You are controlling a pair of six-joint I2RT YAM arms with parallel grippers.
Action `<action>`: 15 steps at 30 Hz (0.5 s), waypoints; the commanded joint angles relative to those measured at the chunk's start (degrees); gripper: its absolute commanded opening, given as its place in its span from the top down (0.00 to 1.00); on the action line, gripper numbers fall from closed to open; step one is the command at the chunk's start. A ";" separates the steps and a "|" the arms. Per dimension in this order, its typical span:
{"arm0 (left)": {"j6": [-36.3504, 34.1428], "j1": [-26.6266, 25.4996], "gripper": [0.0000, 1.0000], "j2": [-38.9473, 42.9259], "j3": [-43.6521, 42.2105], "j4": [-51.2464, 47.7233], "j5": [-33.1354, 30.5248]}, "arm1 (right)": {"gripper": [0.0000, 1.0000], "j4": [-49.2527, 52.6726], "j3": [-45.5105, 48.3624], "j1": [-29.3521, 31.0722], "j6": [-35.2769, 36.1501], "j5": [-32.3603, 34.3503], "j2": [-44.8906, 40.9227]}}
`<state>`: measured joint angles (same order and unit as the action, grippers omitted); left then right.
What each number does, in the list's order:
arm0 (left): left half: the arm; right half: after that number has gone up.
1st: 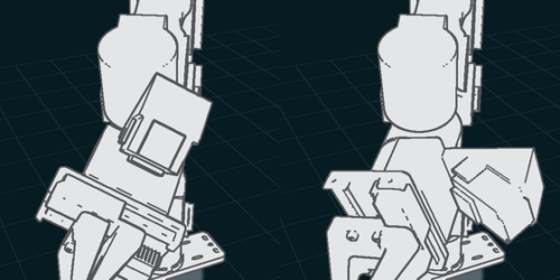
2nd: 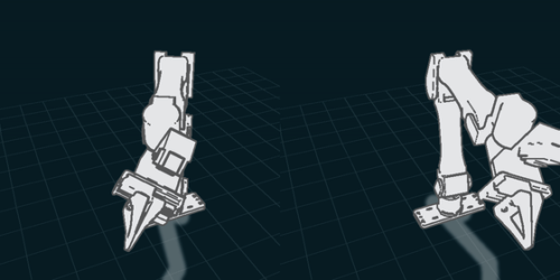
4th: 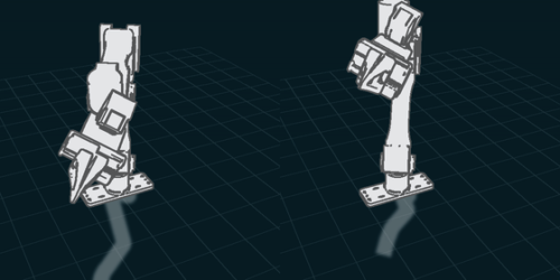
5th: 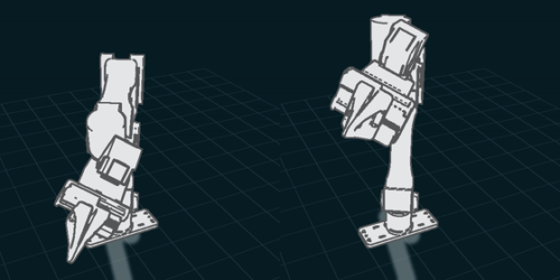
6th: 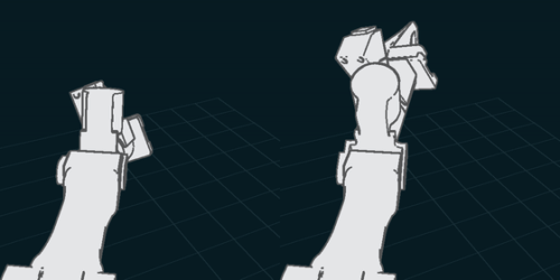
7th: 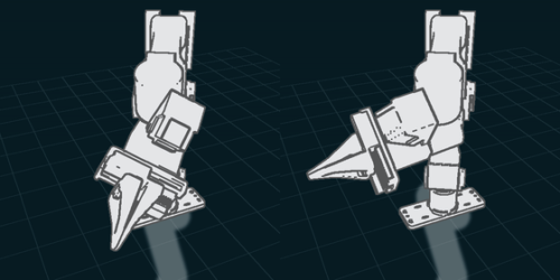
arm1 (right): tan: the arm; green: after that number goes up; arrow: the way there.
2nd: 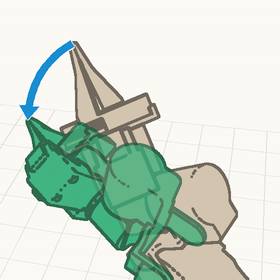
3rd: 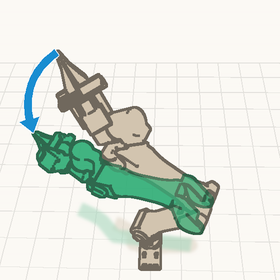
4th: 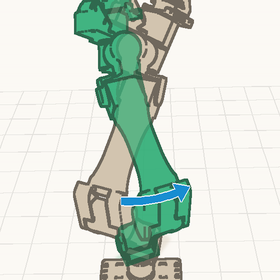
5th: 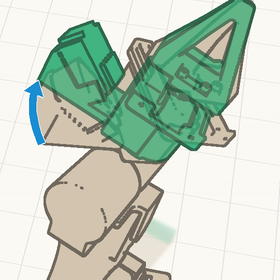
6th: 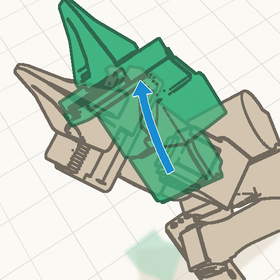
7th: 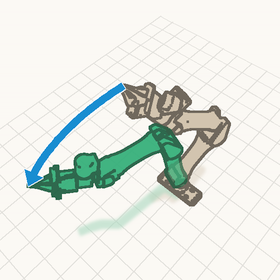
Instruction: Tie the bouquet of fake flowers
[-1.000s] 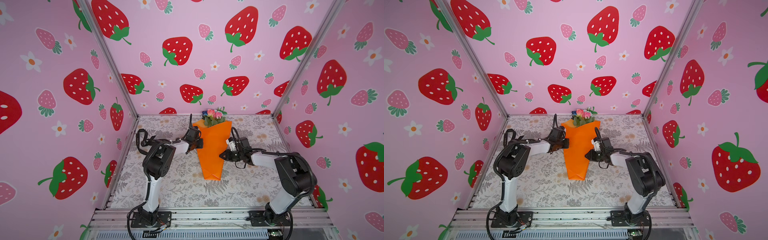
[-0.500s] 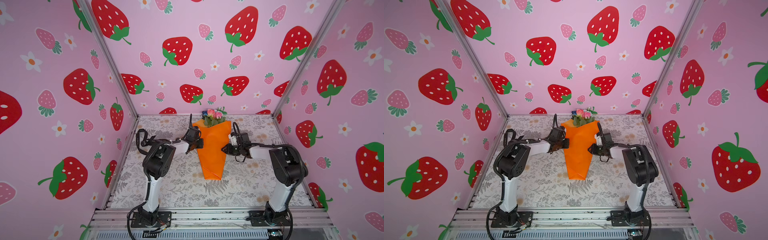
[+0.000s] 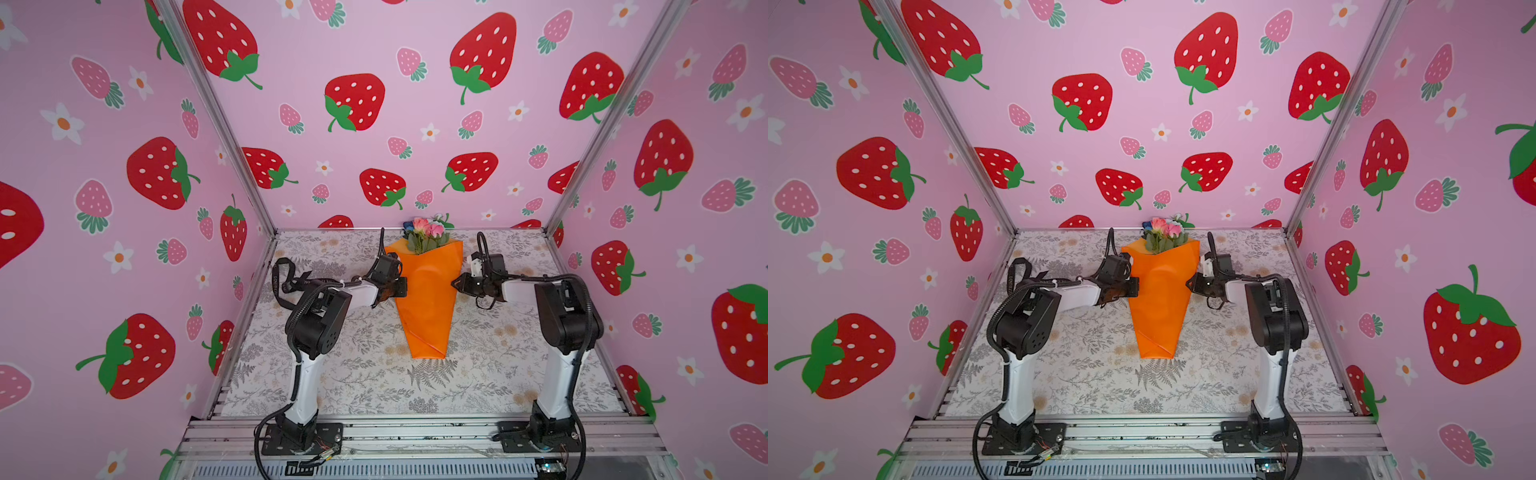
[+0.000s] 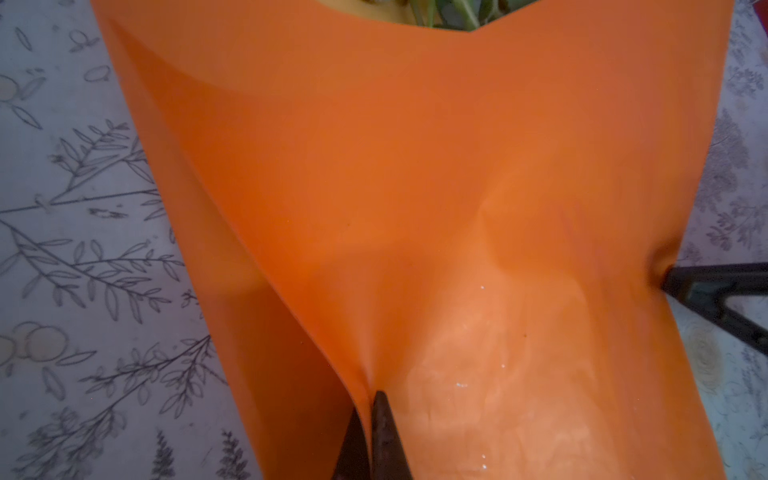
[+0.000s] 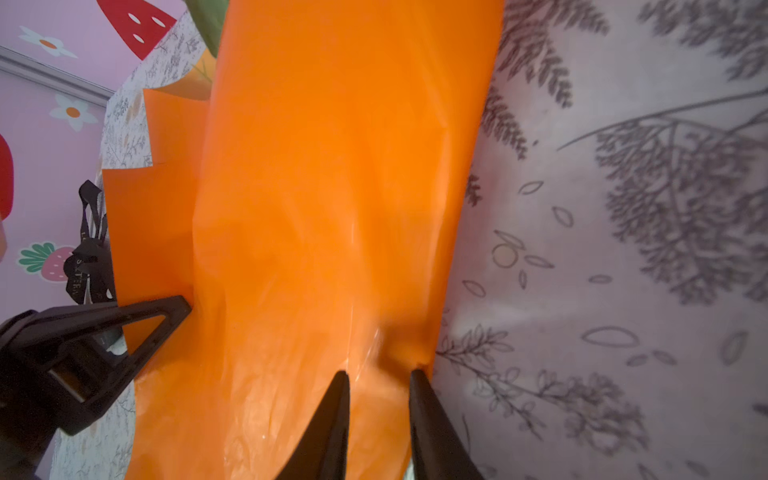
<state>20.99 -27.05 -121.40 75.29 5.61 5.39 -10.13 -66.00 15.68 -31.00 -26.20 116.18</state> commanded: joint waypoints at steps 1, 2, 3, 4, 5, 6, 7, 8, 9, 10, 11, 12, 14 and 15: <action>-0.39 0.24 1.00 -0.33 1.57 0.14 0.65 | 0.71 -0.07 -3.01 -1.22 0.97 -0.65 0.48; -0.38 0.29 1.00 -0.32 1.70 0.02 0.60 | 0.71 -0.09 -3.69 -1.42 0.84 -0.85 0.46; -0.32 0.24 1.00 -0.32 1.95 -0.07 0.74 | 0.71 -0.08 -4.34 -1.59 0.62 -0.95 0.41; -0.24 0.29 1.00 -0.40 2.14 -0.07 0.93 | 0.72 -0.07 -5.01 -1.62 0.44 -0.84 0.40; -0.24 0.29 1.00 -0.41 2.29 -0.22 1.08 | 0.72 -0.15 -5.48 -1.60 0.34 -0.87 0.45; -0.12 0.25 1.00 -0.49 2.40 -0.20 1.27 | 0.72 -0.45 -6.03 -1.54 0.10 -0.87 0.56; 0.05 0.32 1.00 -0.54 2.57 -0.22 1.37 | 0.72 -0.74 -6.60 -1.62 -0.27 -0.95 0.82; 0.09 0.33 1.00 -0.59 2.66 -0.30 1.35 | 0.72 -1.03 -7.04 -1.60 -0.61 -1.20 1.24; 0.17 0.33 1.00 -0.65 2.84 -0.35 1.36 | 0.73 -1.10 -7.66 -1.62 -0.90 -1.31 1.83; 0.27 0.33 1.00 -0.69 2.93 -0.42 1.34 | 0.73 -1.07 -8.27 -1.63 -1.29 -1.46 2.65; 0.36 0.33 1.00 -0.68 3.01 -0.51 1.40 | 0.75 -1.13 -8.72 -1.62 -1.70 -1.77 3.38; 0.42 0.33 1.00 -0.68 3.02 -0.53 1.47 | 0.75 -1.50 -9.03 -1.61 -2.26 -2.09 4.13; 0.53 0.36 1.00 -0.85 3.11 -0.53 1.63 | 0.76 -2.88 -9.13 -1.59 -3.49 -2.87 5.32; 0.49 0.40 1.00 -1.02 3.26 -0.67 1.81 | 0.76 -3.29 -9.46 -1.62 -3.76 -2.98 5.84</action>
<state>21.21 -26.83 -121.40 76.16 5.56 6.59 -12.27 -74.74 14.24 -32.91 -27.79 119.48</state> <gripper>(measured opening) 0.043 0.242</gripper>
